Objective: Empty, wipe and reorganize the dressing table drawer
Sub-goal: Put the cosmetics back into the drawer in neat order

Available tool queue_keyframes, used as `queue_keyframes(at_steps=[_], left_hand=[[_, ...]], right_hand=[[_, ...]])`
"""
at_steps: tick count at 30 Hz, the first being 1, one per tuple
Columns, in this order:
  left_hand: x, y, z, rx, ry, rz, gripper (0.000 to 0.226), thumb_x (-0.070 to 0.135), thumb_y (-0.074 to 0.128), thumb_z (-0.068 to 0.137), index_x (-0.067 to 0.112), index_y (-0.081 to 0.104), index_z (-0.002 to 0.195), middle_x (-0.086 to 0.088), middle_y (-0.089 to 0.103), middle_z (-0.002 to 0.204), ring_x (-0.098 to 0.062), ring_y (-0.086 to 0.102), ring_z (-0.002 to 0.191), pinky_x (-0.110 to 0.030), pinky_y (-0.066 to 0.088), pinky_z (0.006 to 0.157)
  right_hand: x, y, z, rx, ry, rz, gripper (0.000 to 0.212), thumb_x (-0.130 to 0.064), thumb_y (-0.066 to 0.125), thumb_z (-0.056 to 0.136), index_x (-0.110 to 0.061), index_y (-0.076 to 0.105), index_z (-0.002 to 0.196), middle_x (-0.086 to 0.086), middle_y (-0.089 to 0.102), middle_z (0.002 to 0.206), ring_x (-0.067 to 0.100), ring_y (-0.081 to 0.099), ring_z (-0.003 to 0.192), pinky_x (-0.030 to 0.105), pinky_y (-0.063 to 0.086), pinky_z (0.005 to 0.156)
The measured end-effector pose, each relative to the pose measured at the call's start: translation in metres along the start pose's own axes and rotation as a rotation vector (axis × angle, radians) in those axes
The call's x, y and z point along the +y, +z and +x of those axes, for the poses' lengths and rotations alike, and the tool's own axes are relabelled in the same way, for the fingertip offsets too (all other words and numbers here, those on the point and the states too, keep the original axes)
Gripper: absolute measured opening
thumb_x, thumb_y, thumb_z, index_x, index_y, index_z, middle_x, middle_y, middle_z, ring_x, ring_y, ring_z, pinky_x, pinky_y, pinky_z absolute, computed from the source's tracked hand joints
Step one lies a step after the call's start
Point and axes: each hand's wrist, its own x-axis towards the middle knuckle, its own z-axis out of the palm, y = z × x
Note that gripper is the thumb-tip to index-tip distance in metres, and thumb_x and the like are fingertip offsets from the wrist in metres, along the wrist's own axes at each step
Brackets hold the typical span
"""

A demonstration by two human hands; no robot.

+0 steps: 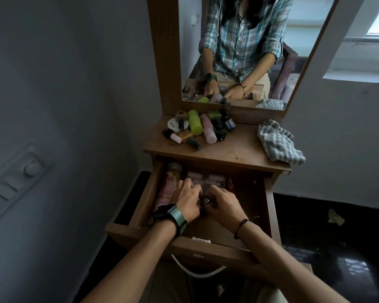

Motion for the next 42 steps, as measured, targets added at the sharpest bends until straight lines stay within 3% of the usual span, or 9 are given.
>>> queue_keyframes(at_steps=[12, 17, 19, 22, 25, 30, 36, 39, 42], left_hand=[[0.003, -0.006, -0.003, 0.048, 0.014, -0.062, 0.037, 0.019, 0.06, 0.084, 0.018, 0.05, 0.119, -0.005, 0.041, 0.128, -0.022, 0.034, 0.12, -0.03, 0.035, 0.098], [-0.006, -0.023, -0.014, 0.121, 0.088, -0.168, 0.037, 0.024, 0.058, 0.084, 0.019, 0.051, 0.12, -0.003, 0.042, 0.124, -0.02, 0.034, 0.12, -0.027, 0.029, 0.1], [-0.016, -0.036, -0.015, 0.184, 0.127, -0.245, 0.03, 0.016, 0.055, 0.085, 0.016, 0.056, 0.115, -0.005, 0.045, 0.12, -0.02, 0.038, 0.117, -0.026, 0.033, 0.099], [-0.035, -0.068, 0.0, 0.321, 0.109, -0.275, 0.026, 0.0, 0.049, 0.088, 0.01, 0.063, 0.107, -0.008, 0.052, 0.117, -0.021, 0.047, 0.111, -0.024, 0.037, 0.091], [-0.055, -0.1, 0.033, 0.427, 0.071, -0.181, 0.035, -0.009, 0.043, 0.086, 0.004, 0.063, 0.111, -0.013, 0.055, 0.125, -0.029, 0.046, 0.116, -0.024, 0.03, 0.091], [-0.077, -0.111, 0.082, 0.306, 0.035, 0.025, 0.051, -0.007, 0.041, 0.089, 0.014, 0.045, 0.134, -0.01, 0.043, 0.141, -0.027, 0.034, 0.13, -0.027, 0.02, 0.102], [-0.084, -0.096, 0.1, 0.206, 0.104, 0.044, 0.053, -0.006, 0.042, 0.086, 0.017, 0.047, 0.134, -0.012, 0.04, 0.143, -0.033, 0.032, 0.129, -0.036, 0.028, 0.105], [-0.091, -0.089, 0.107, 0.196, 0.097, 0.065, 0.051, 0.0, 0.051, 0.082, 0.022, 0.051, 0.129, -0.013, 0.041, 0.14, -0.035, 0.037, 0.126, -0.046, 0.035, 0.104], [-0.098, -0.085, 0.109, 0.188, -0.038, -0.164, 0.04, 0.031, 0.066, 0.069, 0.011, 0.059, 0.103, -0.025, 0.054, 0.117, -0.041, 0.053, 0.108, -0.056, 0.045, 0.092]], right_hand=[[0.004, 0.001, -0.003, -0.045, 0.028, 0.016, 0.041, -0.019, 0.062, 0.083, -0.017, 0.047, 0.12, 0.006, 0.053, 0.121, 0.022, 0.056, 0.105, 0.026, 0.044, 0.079], [0.008, -0.002, -0.007, -0.015, 0.051, 0.026, 0.049, -0.016, 0.063, 0.081, -0.016, 0.044, 0.126, 0.004, 0.048, 0.123, 0.018, 0.049, 0.107, 0.018, 0.038, 0.079], [0.002, -0.009, -0.01, 0.098, -0.017, -0.062, 0.042, -0.016, 0.057, 0.081, -0.013, 0.049, 0.122, 0.007, 0.052, 0.117, 0.023, 0.05, 0.105, 0.02, 0.036, 0.078], [-0.015, -0.023, -0.002, 0.31, -0.183, -0.113, 0.031, -0.016, 0.043, 0.076, -0.008, 0.061, 0.1, 0.011, 0.061, 0.092, 0.03, 0.058, 0.081, 0.027, 0.042, 0.065], [-0.039, -0.039, 0.027, 0.335, -0.265, -0.161, 0.036, -0.001, 0.048, 0.079, -0.009, 0.059, 0.112, 0.014, 0.061, 0.104, 0.033, 0.055, 0.094, 0.035, 0.047, 0.076], [-0.063, -0.049, 0.079, 0.156, -0.185, -0.258, 0.047, -0.008, 0.049, 0.086, -0.024, 0.044, 0.13, 0.014, 0.042, 0.133, 0.034, 0.039, 0.124, 0.044, 0.049, 0.092], [-0.066, -0.048, 0.099, 0.034, -0.11, -0.342, 0.047, -0.009, 0.045, 0.089, -0.025, 0.04, 0.133, 0.012, 0.043, 0.133, 0.034, 0.045, 0.118, 0.043, 0.05, 0.088], [-0.062, -0.047, 0.103, 0.036, -0.147, -0.335, 0.043, -0.009, 0.047, 0.088, -0.023, 0.046, 0.129, 0.012, 0.044, 0.13, 0.032, 0.045, 0.115, 0.04, 0.048, 0.086], [-0.056, -0.046, 0.097, 0.058, -0.224, -0.282, 0.038, -0.007, 0.052, 0.083, -0.019, 0.05, 0.119, 0.01, 0.046, 0.123, 0.03, 0.046, 0.109, 0.035, 0.044, 0.076]])
